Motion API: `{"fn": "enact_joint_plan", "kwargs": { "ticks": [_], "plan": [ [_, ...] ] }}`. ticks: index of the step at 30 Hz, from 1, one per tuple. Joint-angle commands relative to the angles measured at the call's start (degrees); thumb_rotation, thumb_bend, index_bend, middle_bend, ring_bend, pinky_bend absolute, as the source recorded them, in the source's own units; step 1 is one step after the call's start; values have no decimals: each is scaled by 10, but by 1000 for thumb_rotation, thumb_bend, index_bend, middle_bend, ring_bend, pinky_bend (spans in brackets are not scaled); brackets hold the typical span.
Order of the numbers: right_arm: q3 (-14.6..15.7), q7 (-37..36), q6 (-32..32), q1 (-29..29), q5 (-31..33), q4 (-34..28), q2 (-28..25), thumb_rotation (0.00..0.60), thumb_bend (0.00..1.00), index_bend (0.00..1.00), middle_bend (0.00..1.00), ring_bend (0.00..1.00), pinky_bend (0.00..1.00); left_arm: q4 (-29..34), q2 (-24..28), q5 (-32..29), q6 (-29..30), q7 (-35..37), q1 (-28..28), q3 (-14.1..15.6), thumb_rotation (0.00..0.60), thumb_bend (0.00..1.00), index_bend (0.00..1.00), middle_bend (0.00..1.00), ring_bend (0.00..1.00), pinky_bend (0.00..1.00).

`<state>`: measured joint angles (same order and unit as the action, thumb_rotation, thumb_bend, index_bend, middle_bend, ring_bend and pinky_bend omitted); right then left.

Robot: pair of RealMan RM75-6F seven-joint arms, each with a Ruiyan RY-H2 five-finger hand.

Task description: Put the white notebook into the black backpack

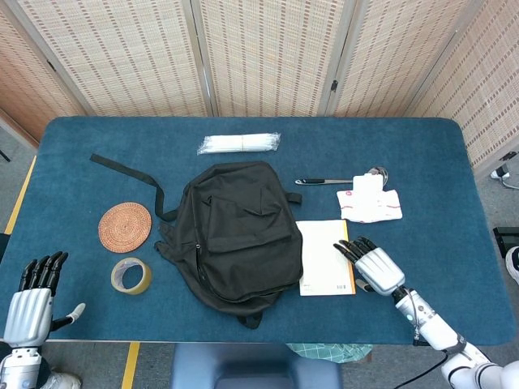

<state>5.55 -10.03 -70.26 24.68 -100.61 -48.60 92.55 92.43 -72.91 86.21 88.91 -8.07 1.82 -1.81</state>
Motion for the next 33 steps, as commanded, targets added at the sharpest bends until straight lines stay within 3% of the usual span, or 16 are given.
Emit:
{"fn": "enact_joint_plan", "kwargs": {
  "ticks": [1,16,27,33],
  "plan": [
    [2,2,1,3,-1,2,5,600,264,79,136,185,144,0,0,0,0,0,0,0,600,221,87,103,88,0],
    [-6,-20,-26,20,1,17,30,600,262,217,222,254,187,-6,1,-1,4,10,-5,0,600,221,87,103,88,0],
    [-18,-31,-39,32,9,18,46,600,262,251,245,276,202,-8,0,0,4,13,-5,0,600,221,87,103,88,0],
    [-3,-19,-45,30,-3,51,64,600,262,287,264,298,241,-9,-1,-2,5,16,-7,0,600,220,87,103,88,0]
  ]
}}
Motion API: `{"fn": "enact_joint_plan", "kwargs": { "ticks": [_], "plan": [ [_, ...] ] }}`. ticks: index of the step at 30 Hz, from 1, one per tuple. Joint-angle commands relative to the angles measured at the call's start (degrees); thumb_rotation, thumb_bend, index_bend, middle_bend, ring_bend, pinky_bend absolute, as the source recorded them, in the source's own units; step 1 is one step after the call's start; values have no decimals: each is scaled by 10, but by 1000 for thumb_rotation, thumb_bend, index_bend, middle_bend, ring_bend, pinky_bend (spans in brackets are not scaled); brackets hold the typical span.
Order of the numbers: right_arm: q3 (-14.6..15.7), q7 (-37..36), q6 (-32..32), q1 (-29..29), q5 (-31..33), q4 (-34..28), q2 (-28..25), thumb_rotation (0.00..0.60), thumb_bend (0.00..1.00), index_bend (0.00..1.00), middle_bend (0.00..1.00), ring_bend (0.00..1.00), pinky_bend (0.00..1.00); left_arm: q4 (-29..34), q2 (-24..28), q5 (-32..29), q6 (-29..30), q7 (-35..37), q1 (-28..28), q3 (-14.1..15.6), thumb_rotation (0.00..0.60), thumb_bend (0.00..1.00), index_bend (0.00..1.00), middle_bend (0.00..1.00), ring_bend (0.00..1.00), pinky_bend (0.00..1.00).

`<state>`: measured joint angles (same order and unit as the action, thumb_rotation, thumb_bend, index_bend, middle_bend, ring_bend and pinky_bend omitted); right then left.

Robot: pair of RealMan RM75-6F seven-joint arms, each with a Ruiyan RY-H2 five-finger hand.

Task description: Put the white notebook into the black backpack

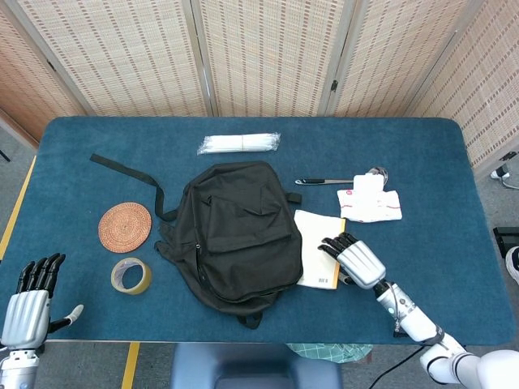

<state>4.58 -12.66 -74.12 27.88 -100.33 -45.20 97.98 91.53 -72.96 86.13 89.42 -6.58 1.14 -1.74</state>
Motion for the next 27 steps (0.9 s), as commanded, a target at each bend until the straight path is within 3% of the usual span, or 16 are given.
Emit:
{"fn": "enact_joint_plan", "kwargs": {
  "ticks": [1,14,21,27],
  "plan": [
    [8,6,-10,-3,-7,23,15,600,262,294,272,306,248,-1,0,-1,0,2,0,-1,600,221,87,103,88,0],
    [10,-26,-68,-14,-14,125,88,600,429,376,366,420,351,0,0,3,1,4,-1,0,600,221,88,103,88,0],
    [5,-37,-69,-8,-7,127,102,600,429,378,356,407,347,-1,0,4,2,7,-1,1,600,221,89,103,88,0],
    [2,-29,-69,-4,-2,113,102,600,429,385,284,368,316,-4,0,2,0,10,-3,2,600,220,89,103,87,0]
  ]
}}
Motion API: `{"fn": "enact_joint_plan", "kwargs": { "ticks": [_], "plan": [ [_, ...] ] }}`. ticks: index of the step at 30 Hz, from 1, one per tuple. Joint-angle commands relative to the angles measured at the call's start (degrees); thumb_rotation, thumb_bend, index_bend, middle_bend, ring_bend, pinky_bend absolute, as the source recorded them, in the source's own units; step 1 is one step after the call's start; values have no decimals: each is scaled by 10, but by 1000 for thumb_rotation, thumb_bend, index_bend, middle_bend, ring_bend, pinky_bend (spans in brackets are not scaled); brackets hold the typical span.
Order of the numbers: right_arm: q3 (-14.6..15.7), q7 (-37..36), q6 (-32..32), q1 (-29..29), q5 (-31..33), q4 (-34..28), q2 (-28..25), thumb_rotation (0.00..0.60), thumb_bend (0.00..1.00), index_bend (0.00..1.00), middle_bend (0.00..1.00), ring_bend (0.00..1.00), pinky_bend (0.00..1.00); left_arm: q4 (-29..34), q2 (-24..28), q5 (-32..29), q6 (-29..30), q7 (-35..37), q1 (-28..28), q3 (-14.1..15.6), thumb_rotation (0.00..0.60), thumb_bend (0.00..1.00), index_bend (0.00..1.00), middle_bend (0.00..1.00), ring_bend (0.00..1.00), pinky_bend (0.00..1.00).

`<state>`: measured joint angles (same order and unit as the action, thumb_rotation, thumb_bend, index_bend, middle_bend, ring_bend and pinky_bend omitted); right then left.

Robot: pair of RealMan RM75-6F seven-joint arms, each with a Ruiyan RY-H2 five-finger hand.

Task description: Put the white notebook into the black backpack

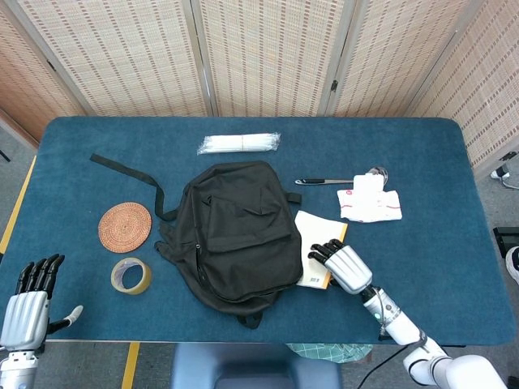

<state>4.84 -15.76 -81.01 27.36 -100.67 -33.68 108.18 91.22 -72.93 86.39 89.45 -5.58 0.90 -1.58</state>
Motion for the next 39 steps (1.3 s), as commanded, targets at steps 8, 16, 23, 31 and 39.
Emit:
{"fn": "enact_joint_plan", "kwargs": {
  "ticks": [8,16,23,31,39],
  "plan": [
    [-7,2,-3,1,11,-3,7,600,429,562,333,366,315,-2,0,-1,-3,3,1,-1,600,221,89,103,87,0],
    [-12,0,-10,0,17,5,11,600,429,696,403,397,316,-3,0,-1,-8,3,5,-3,600,221,88,103,87,0],
    [-14,5,-16,-2,21,9,9,600,428,719,407,403,320,0,2,5,-7,2,10,-5,600,221,89,103,87,0],
    [-34,13,-103,-10,19,12,-15,600,446,761,436,431,326,3,13,27,-19,6,30,-10,600,221,89,103,87,0],
    [-77,15,-210,-26,38,2,-53,600,447,777,450,448,327,21,38,61,-84,-1,99,-26,600,221,105,103,88,0]
  ]
}}
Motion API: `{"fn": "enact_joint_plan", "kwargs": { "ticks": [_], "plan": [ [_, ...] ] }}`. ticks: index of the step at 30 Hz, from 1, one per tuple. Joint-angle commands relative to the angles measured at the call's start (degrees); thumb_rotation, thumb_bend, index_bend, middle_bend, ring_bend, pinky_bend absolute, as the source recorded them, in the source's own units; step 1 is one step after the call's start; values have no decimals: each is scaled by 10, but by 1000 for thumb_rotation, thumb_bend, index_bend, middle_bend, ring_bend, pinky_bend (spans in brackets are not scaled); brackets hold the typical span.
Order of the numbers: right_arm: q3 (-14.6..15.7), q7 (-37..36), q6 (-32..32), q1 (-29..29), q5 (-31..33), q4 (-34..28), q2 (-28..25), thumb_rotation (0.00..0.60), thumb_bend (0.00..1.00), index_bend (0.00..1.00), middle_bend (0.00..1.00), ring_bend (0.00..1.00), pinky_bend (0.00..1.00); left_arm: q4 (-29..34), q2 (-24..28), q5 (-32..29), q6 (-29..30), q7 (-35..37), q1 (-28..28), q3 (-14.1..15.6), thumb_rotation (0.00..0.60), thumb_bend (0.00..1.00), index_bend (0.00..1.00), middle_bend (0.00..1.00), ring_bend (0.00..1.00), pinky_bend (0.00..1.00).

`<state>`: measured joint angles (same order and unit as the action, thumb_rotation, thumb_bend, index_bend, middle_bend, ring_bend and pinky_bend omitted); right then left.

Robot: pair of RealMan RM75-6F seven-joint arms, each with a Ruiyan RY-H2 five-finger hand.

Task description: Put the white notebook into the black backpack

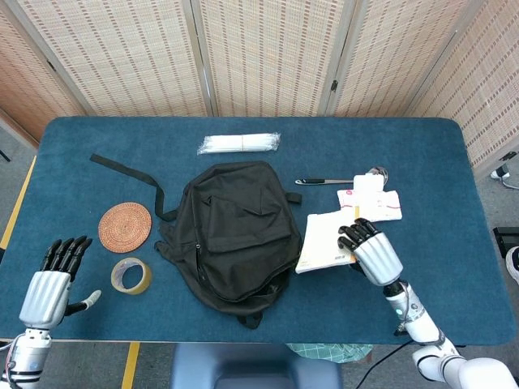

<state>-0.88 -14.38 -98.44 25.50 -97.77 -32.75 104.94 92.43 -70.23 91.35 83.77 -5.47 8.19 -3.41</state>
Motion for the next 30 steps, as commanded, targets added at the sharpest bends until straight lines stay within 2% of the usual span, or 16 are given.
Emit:
{"fn": "enact_joint_plan", "kwargs": {
  "ticks": [1,6,10,17,21,30],
  "plan": [
    [-27,3,-50,-8,11,-13,-29,600,447,779,452,449,327,12,14,16,-43,-1,40,-10,600,221,108,103,89,0],
    [-56,24,-97,-7,19,-51,-74,600,446,785,457,449,327,28,25,27,-114,-8,97,-18,600,221,130,103,91,0],
    [-70,55,-118,-10,21,-110,-120,600,447,786,459,452,327,39,21,31,-175,-15,145,-20,600,220,147,103,99,0],
    [-75,102,-122,-22,17,-194,-171,600,446,792,464,454,327,69,7,32,-277,1,213,-5,600,220,192,103,103,0],
    [-73,114,-113,-25,15,-211,-180,600,447,793,464,455,328,56,-26,24,-312,-1,243,-4,600,220,196,103,103,0],
    [-75,112,-102,-30,17,-210,-180,600,446,793,464,455,328,27,-118,-49,-381,4,295,-18,600,222,229,103,96,0]
  ]
}}
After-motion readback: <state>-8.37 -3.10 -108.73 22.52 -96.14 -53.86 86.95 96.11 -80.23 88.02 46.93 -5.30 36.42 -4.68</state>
